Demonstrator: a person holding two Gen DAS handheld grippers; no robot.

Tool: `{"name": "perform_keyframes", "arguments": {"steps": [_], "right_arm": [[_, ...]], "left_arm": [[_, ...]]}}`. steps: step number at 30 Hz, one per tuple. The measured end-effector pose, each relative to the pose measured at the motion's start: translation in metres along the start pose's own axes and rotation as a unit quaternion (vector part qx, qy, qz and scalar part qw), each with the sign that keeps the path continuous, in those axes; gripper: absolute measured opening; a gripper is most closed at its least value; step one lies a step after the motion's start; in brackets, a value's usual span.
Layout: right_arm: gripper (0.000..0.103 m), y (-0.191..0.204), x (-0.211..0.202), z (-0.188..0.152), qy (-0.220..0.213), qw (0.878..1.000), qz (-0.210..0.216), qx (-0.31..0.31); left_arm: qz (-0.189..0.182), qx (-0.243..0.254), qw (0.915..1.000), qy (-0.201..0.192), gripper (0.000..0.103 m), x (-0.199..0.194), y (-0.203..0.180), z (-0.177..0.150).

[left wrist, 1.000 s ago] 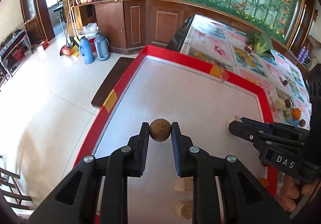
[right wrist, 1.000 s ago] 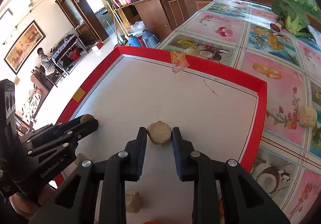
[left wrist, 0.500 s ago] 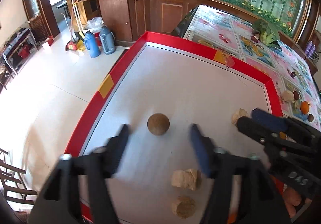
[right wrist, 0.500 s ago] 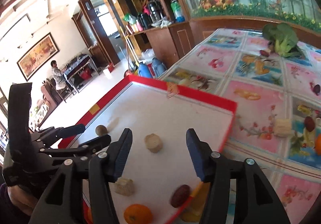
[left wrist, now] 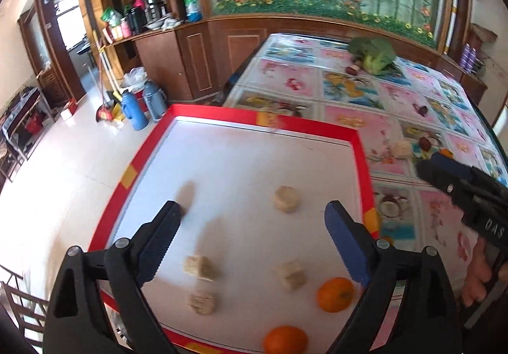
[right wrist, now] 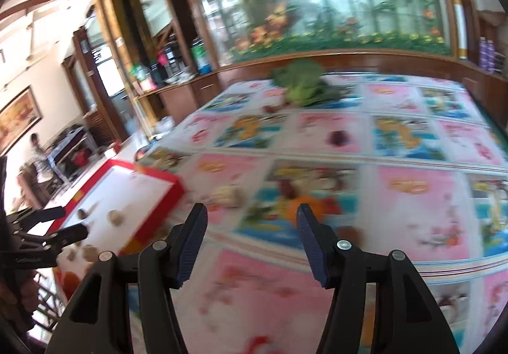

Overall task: Organize fruits
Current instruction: 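Move both open grippers back over the fruit on the table, then grasp a brown round fruit with the right gripper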

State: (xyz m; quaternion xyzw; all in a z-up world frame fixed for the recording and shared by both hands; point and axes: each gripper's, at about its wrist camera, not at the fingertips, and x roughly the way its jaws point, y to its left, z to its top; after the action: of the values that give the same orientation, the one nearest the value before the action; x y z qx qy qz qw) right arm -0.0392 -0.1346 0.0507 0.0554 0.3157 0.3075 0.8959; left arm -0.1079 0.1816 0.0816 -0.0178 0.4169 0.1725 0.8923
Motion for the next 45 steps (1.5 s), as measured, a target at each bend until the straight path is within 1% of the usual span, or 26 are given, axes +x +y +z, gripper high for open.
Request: {"name": "perform_keyframes", "arguments": {"steps": [2, 3, 7, 9, 11, 13, 19, 21, 23, 26, 28, 32, 35, 37, 41, 45], "right_arm": [[0.06, -0.026, -0.01, 0.002, -0.008, 1.0, -0.027, 0.014], [0.06, -0.032, -0.011, 0.003, -0.008, 0.999, -0.033, 0.017], [0.061, -0.056, -0.009, 0.002, 0.015, 0.998, -0.057, 0.008], [0.061, -0.059, 0.0, -0.002, 0.041, 0.997, -0.059, -0.011], [0.061, -0.059, 0.003, -0.005, 0.053, 0.997, -0.059, -0.025], [0.06, -0.057, 0.005, -0.007, 0.059, 0.997, -0.047, -0.034], [0.06, -0.057, 0.01, -0.012, 0.069, 0.996, -0.044, -0.036], [0.057, -0.057, 0.013, -0.012, 0.069, 0.996, -0.043, -0.034], [0.049, -0.056, 0.017, -0.012, 0.075, 0.996, -0.039, -0.035], [0.041, -0.054, 0.025, -0.012, 0.09, 0.994, -0.044, -0.037], [0.037, -0.054, 0.029, -0.013, 0.097, 0.994, -0.04, -0.035], [0.035, -0.057, 0.034, -0.011, 0.107, 0.993, -0.043, -0.022], [0.03, -0.06, 0.038, -0.01, 0.11, 0.993, -0.044, -0.014], [0.024, -0.062, 0.041, -0.009, 0.116, 0.992, -0.044, -0.009], [0.024, -0.062, 0.042, -0.008, 0.118, 0.992, -0.042, -0.001], [0.024, -0.061, 0.041, -0.008, 0.118, 0.992, -0.049, -0.002]], "left_arm": [[-0.004, 0.011, 0.9999, 0.002, 0.092, -0.002, -0.014, -0.002], [-0.007, 0.014, 0.9999, 0.003, 0.092, -0.002, -0.02, -0.002], [-0.022, 0.036, 0.9991, 0.011, 0.092, -0.005, -0.048, -0.008], [-0.026, 0.049, 0.9984, 0.011, 0.092, -0.008, -0.062, -0.01], [-0.031, 0.065, 0.9974, 0.008, 0.092, -0.011, -0.077, -0.011], [-0.038, 0.08, 0.9961, 0.006, 0.092, -0.014, -0.093, -0.01], [-0.063, 0.111, 0.9918, 0.003, 0.093, -0.017, -0.13, -0.013], [-0.069, 0.119, 0.9905, 0.005, 0.093, -0.016, -0.138, -0.015], [-0.074, 0.125, 0.9893, 0.01, 0.093, -0.014, -0.142, -0.021], [-0.078, 0.124, 0.989, 0.02, 0.093, -0.009, -0.141, -0.026], [-0.079, 0.118, 0.9896, 0.025, 0.093, -0.006, -0.139, -0.026], [-0.08, 0.112, 0.9902, 0.023, 0.093, -0.006, -0.137, -0.024], [-0.085, 0.117, 0.9892, 0.023, 0.093, -0.006, -0.141, -0.022], [-0.086, 0.126, 0.988, 0.023, 0.093, -0.005, -0.147, -0.02], [-0.095, 0.143, 0.985, 0.016, 0.093, -0.004, -0.162, -0.01], [-0.103, 0.152, 0.9829, 0.015, 0.093, 0.002, -0.182, 0.005]]}}
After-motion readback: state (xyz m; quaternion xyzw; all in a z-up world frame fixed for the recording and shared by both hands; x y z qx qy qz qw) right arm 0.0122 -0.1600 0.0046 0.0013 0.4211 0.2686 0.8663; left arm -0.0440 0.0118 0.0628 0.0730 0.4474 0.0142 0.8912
